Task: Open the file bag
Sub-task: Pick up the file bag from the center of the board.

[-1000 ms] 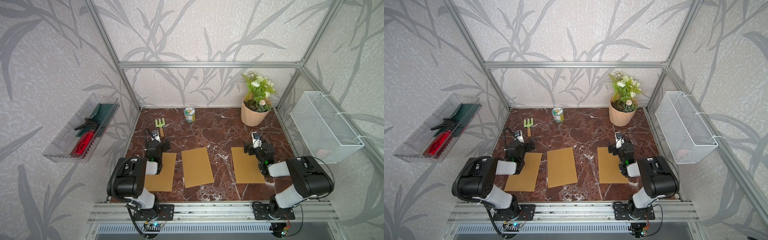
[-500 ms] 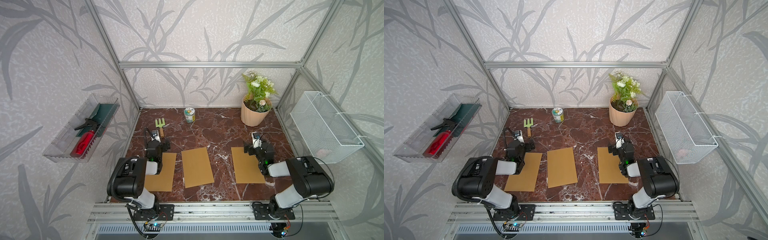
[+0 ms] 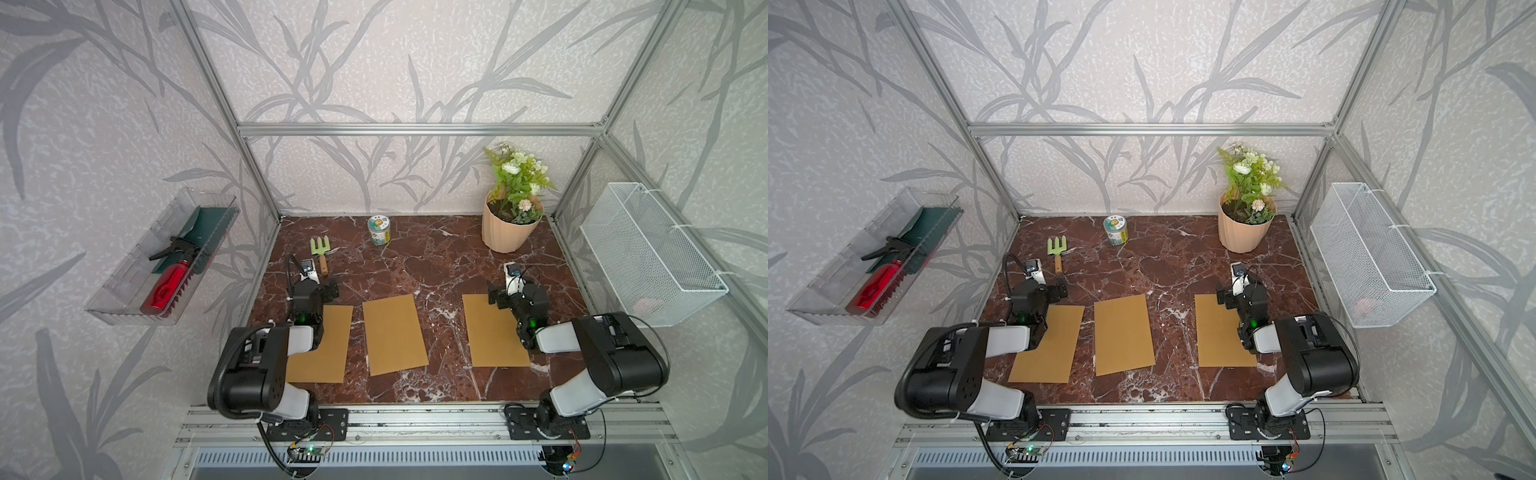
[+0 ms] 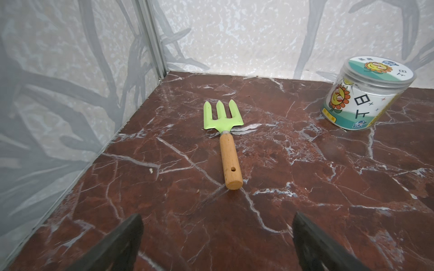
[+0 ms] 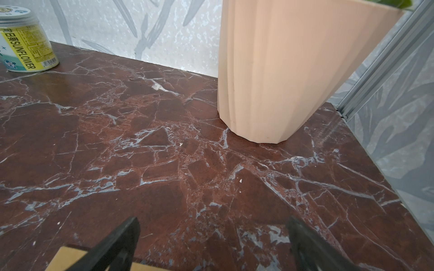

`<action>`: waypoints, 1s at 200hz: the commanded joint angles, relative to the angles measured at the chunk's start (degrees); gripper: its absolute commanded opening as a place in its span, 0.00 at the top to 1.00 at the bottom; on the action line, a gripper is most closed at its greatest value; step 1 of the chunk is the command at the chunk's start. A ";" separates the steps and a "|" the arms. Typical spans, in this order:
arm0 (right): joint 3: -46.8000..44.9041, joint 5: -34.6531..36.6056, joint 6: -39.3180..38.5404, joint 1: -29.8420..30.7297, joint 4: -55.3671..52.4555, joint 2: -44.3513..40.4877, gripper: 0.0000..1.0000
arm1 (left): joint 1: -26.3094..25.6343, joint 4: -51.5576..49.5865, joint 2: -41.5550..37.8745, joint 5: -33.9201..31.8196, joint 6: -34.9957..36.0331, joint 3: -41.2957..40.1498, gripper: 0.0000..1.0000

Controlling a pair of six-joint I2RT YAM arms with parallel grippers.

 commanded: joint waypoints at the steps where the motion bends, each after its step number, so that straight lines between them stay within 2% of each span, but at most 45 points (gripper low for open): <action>1: -2.57 2.83 1.20 0.19 2.50 -5.65 0.01 | -0.34 -11.18 -10.06 -6.68 -5.36 3.54 0.01; 13: -3.57 4.25 1.77 0.25 0.63 -10.01 0.01 | -0.25 -16.08 -15.08 -9.32 -10.85 4.83 0.01; 33: -3.46 5.43 4.52 0.25 -7.90 -19.24 0.01 | 0.07 -25.77 -21.47 -7.84 -23.93 6.86 0.01; 42: -1.76 6.12 7.36 0.25 -15.07 -23.44 0.01 | 0.20 -30.69 -23.39 -6.31 -30.37 7.75 0.01; 50: 1.20 5.85 9.75 0.15 -25.56 -26.57 0.01 | 0.27 -33.85 -24.62 -5.03 -35.57 8.08 0.01; 59: 5.23 4.83 11.82 0.03 -35.11 -28.47 0.01 | 0.48 -34.44 -25.39 -1.78 -38.84 7.52 0.01; 88: 16.84 -2.15 16.16 -0.01 -57.57 -27.65 0.01 | 0.55 -28.22 -23.02 12.29 -39.08 6.28 0.01; 107: 19.51 -6.73 19.47 -0.09 -62.06 -27.62 0.01 | -0.33 -36.73 -19.19 15.43 -36.32 11.69 0.01; 126: 14.19 0.58 34.31 -1.61 -58.19 -31.08 0.01 | -4.28 -42.65 -17.50 13.00 -32.51 15.11 0.01; 138: 13.05 -2.39 37.68 -4.96 -60.01 -32.22 0.01 | -8.53 -45.32 -16.94 9.34 -29.51 17.01 0.01; 162: 19.82 -2.98 35.87 -5.31 -74.84 -30.17 0.01 | -17.17 -49.24 -14.52 4.52 -25.13 20.72 0.01; 174: 23.40 -3.73 34.68 -5.20 -81.02 -28.75 0.01 | -20.26 -51.30 -12.41 2.20 -25.94 22.45 0.01; 200: 29.40 -6.56 31.26 -5.20 -90.36 -25.05 0.01 | -25.42 -54.59 -6.67 1.98 -28.64 26.98 0.01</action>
